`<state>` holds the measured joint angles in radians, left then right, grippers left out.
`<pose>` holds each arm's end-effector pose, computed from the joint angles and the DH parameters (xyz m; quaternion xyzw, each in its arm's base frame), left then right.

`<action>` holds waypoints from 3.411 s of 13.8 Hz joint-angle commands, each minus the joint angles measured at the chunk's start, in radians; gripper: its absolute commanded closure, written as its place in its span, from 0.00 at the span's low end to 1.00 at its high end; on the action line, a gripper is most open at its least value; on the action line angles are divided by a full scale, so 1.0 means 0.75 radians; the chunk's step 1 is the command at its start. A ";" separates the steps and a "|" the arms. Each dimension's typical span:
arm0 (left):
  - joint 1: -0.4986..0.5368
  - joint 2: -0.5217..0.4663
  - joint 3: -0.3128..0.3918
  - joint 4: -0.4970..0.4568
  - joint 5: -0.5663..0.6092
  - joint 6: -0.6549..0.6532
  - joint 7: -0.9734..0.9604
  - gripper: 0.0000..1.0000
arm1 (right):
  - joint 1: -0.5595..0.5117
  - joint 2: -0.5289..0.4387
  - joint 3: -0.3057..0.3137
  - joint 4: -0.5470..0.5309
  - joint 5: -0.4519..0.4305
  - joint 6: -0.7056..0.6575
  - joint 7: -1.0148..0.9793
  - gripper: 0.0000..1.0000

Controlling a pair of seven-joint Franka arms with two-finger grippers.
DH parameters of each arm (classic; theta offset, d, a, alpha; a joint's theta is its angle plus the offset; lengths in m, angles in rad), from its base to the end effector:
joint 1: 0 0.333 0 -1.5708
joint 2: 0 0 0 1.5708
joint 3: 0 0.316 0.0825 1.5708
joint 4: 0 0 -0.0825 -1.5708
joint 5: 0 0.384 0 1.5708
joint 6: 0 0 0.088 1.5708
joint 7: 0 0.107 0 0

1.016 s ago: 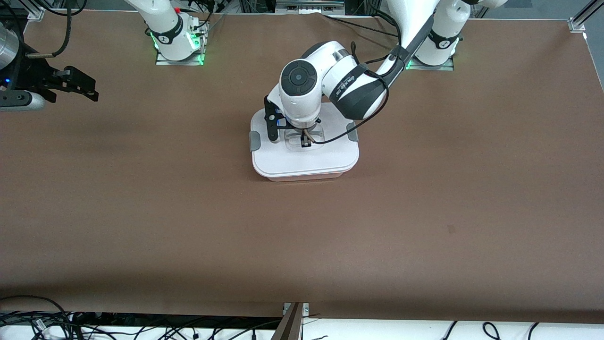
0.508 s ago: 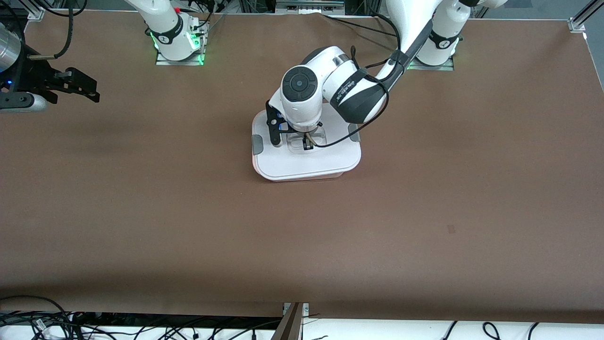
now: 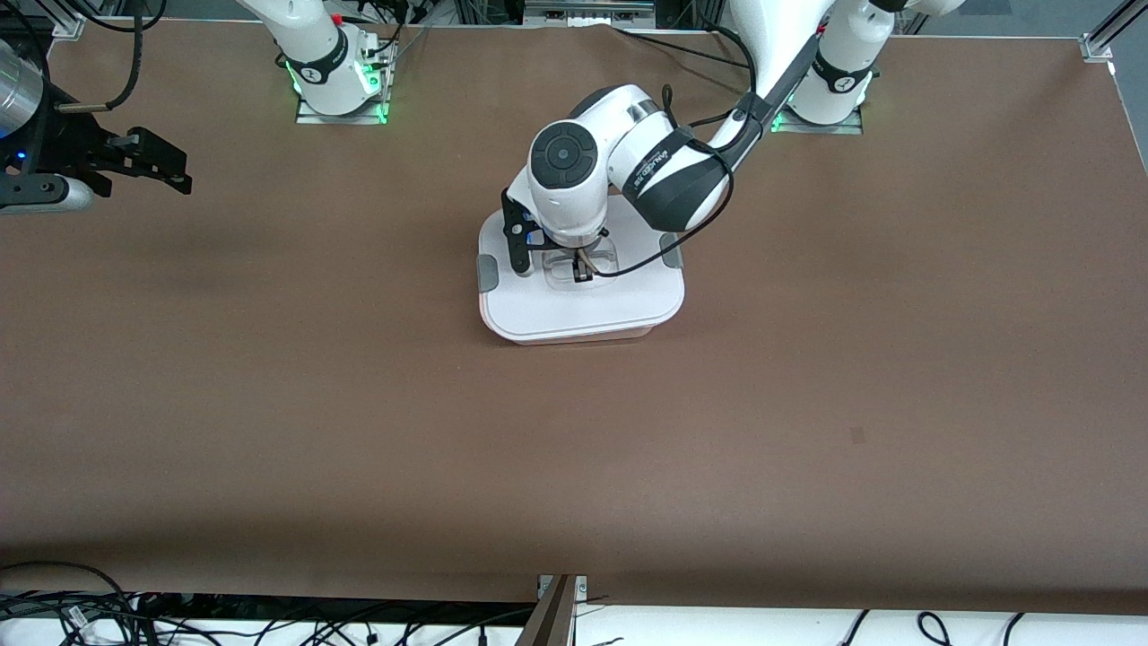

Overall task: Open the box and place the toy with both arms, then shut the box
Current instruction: 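Lower the lid onto the box with the left gripper, then open the left gripper and lift it off the lid handle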

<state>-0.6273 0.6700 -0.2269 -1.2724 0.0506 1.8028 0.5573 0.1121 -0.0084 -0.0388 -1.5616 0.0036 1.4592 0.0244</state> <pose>0.5044 -0.5148 0.3570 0.7666 -0.6374 -0.0680 0.0376 0.5384 0.0399 0.6241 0.9986 0.0245 -0.0470 0.0003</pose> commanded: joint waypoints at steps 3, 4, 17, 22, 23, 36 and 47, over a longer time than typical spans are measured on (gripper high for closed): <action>-0.037 0.041 0.008 0.030 0.027 0.010 -0.019 1.00 | 0.008 0.005 -0.001 0.027 0.007 -0.029 -0.004 0.00; -0.045 0.043 0.008 0.028 0.029 0.030 -0.019 1.00 | 0.008 0.005 -0.001 0.029 0.009 -0.029 -0.004 0.00; -0.055 0.043 0.006 0.005 0.147 0.032 0.022 1.00 | 0.006 -0.007 -0.001 0.047 0.003 -0.033 -0.006 0.00; -0.059 0.041 0.002 -0.036 0.207 0.034 0.055 1.00 | 0.008 -0.007 0.001 0.051 0.003 -0.052 -0.006 0.00; -0.059 0.041 0.002 -0.038 0.207 0.034 0.055 1.00 | 0.006 -0.007 0.001 0.051 0.001 -0.056 -0.006 0.00; -0.015 0.003 0.004 0.124 0.164 -0.146 0.034 0.00 | 0.004 -0.005 -0.010 0.051 0.001 -0.054 -0.002 0.00; 0.351 -0.124 0.226 0.158 0.149 -0.148 -0.007 0.00 | 0.006 -0.009 -0.006 0.051 0.001 -0.058 -0.006 0.00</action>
<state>-0.3753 0.6186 -0.1126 -1.1533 0.1682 1.6956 0.5610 0.1155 -0.0109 -0.0407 -1.5404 0.0035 1.4395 0.0255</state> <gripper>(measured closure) 0.000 0.000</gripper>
